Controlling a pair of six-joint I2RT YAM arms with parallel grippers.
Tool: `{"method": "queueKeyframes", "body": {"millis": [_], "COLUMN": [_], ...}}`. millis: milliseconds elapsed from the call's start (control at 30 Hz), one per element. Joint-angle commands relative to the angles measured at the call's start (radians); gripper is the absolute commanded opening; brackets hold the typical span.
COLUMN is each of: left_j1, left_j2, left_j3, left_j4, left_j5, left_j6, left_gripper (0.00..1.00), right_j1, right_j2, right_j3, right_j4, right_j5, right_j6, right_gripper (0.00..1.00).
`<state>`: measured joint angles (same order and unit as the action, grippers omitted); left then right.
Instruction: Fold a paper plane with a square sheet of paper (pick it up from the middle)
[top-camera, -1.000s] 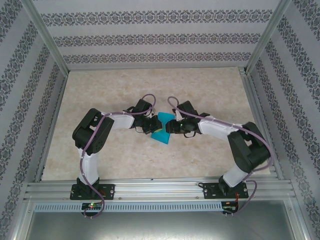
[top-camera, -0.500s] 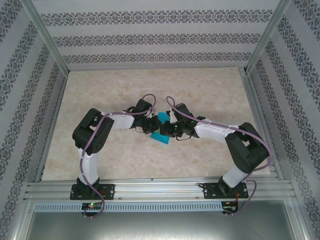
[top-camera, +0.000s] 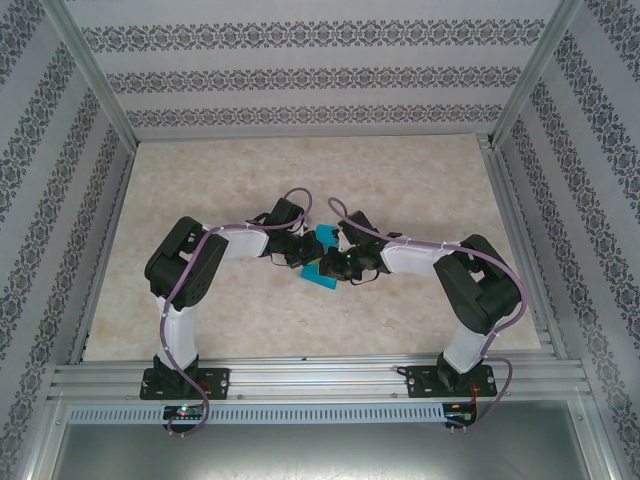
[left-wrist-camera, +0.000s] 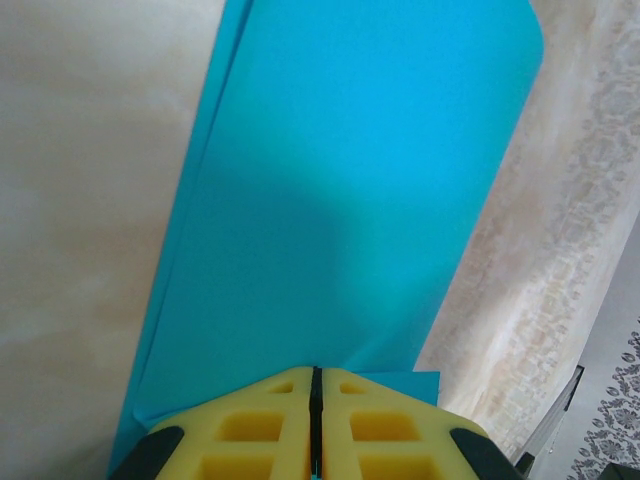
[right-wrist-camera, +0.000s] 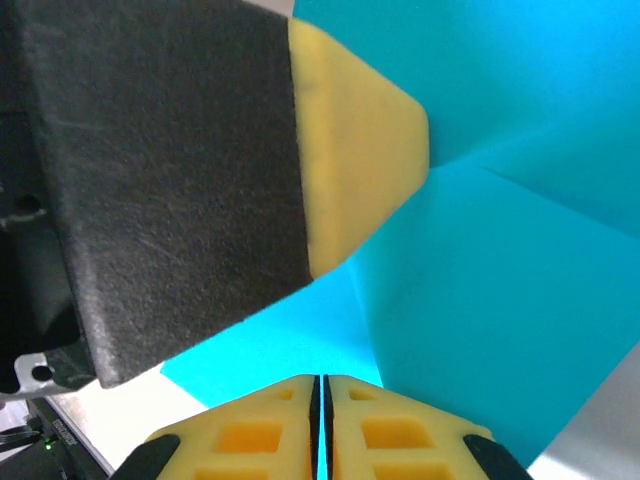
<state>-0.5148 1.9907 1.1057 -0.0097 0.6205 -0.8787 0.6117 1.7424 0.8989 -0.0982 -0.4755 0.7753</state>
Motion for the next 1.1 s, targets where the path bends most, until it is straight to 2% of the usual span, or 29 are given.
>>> {"method": "queueKeyframes", "body": {"millis": [0, 1067], "left_j1": [0.004, 0.004], "left_j2": [0.024, 0.039], "left_j3": [-0.009, -0.036], "left_j4": [-0.07, -0.044], "left_j5": [-0.025, -0.04], "left_j6": [0.024, -0.002], "left_gripper": [0.12, 0.1], "right_j1": [0.008, 0.008], "right_j2": [0.022, 0.039], "right_j3": [0.025, -0.058], "right_j4": [-0.049, -0.118], "right_j5": [0.031, 0.025], "right_j6": [-0.019, -0.051], "right_gripper": [0.12, 0.16]}}
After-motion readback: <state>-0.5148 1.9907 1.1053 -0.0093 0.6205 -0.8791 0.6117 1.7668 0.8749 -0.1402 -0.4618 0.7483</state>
